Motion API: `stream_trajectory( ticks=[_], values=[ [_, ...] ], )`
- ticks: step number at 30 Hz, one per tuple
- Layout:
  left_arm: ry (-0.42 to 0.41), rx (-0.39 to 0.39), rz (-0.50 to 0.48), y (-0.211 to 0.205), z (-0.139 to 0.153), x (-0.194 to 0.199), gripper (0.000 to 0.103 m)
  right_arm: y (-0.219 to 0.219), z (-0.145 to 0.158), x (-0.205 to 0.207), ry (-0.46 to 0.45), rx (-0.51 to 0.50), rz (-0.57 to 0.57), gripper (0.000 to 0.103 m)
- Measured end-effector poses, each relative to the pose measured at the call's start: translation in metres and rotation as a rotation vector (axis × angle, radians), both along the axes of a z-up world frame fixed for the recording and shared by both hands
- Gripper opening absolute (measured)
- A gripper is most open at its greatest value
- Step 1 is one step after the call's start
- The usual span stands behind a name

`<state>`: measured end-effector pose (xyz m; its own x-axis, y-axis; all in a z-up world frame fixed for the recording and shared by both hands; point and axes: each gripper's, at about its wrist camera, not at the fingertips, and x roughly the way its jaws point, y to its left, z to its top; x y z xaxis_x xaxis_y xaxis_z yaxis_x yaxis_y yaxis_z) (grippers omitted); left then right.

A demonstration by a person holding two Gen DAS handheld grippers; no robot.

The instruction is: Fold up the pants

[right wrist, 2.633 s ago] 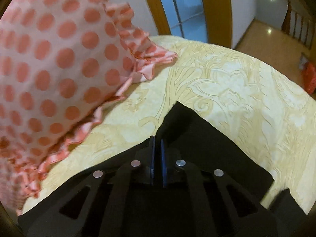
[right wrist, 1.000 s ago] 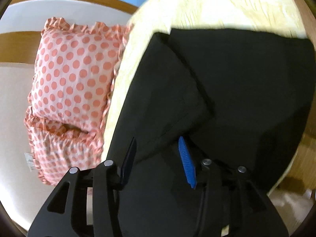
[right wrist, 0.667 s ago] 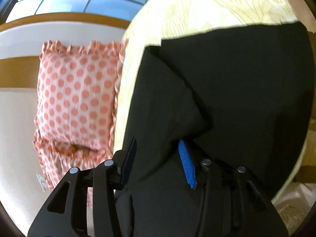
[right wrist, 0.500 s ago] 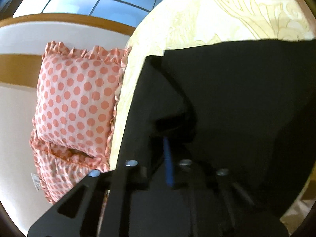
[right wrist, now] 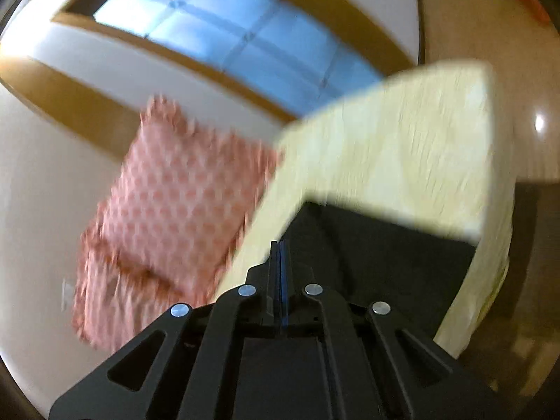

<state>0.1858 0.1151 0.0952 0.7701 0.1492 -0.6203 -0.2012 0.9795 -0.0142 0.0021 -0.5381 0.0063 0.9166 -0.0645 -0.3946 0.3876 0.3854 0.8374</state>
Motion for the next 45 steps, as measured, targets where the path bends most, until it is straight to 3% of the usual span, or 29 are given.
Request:
stream_trajectory(
  ticks=[2, 3, 4, 5, 8, 10, 16, 21, 24, 28, 32, 33, 34, 37, 42, 45],
  values=[
    [-0.019, -0.001, 0.003, -0.001, 0.004, 0.000, 0.101, 0.007, -0.001, 0.015, 0.054, 0.024, 0.054, 0.027],
    [-0.036, 0.025, 0.007, -0.005, 0.005, -0.002, 0.101, 0.016, -0.005, 0.013, 0.059, 0.030, 0.085, 0.046],
    [-0.045, 0.048, 0.008, -0.008, 0.005, -0.003, 0.101, 0.021, -0.008, 0.017, 0.067, 0.039, 0.101, 0.054],
    [-0.056, 0.093, 0.005, -0.014, 0.004, -0.005, 0.101, 0.024, -0.012, 0.019, 0.074, 0.059, 0.122, 0.054],
    [-0.058, 0.178, -0.018, -0.027, 0.000, -0.006, 0.101, 0.036, -0.028, 0.036, 0.110, 0.173, 0.203, 0.054],
    [-0.056, 0.198, -0.038, -0.033, -0.001, -0.006, 0.101, 0.040, -0.030, 0.030, 0.154, 0.172, 0.203, 0.042],
    [-0.050, 0.206, -0.056, -0.036, -0.003, -0.004, 0.101, 0.032, -0.033, 0.044, 0.184, 0.210, 0.139, 0.040],
    [-0.031, 0.188, -0.049, -0.032, -0.009, -0.002, 0.101, 0.056, -0.035, 0.068, 0.154, 0.232, 0.273, 0.040],
    [-0.024, 0.178, -0.049, -0.031, -0.011, -0.001, 0.101, 0.055, -0.040, 0.074, 0.114, 0.297, 0.272, 0.040],
    [-0.035, 0.177, -0.041, -0.030, -0.009, -0.003, 0.101, 0.040, -0.037, 0.068, 0.089, 0.235, 0.146, 0.038],
    [-0.058, 0.165, -0.013, -0.024, -0.008, -0.003, 0.101, 0.042, -0.035, 0.069, 0.091, 0.186, 0.121, 0.035],
    [-0.062, 0.160, -0.019, -0.023, -0.007, -0.003, 0.101, 0.042, -0.035, 0.072, 0.092, 0.149, 0.125, 0.020],
    [-0.070, 0.141, -0.037, -0.020, -0.006, -0.003, 0.101, 0.041, -0.038, 0.074, 0.093, 0.140, 0.123, 0.003],
    [-0.061, 0.076, -0.049, -0.009, -0.005, -0.002, 0.101, 0.033, -0.046, 0.066, 0.009, 0.175, 0.109, 0.002],
    [0.044, -0.087, -0.010, 0.026, -0.009, 0.016, 0.101, 0.029, -0.028, 0.038, -0.125, 0.122, 0.089, 0.002],
    [0.072, -0.138, 0.025, 0.043, -0.006, 0.031, 0.101, 0.032, -0.012, 0.024, -0.173, 0.067, 0.084, 0.002]
  ],
)
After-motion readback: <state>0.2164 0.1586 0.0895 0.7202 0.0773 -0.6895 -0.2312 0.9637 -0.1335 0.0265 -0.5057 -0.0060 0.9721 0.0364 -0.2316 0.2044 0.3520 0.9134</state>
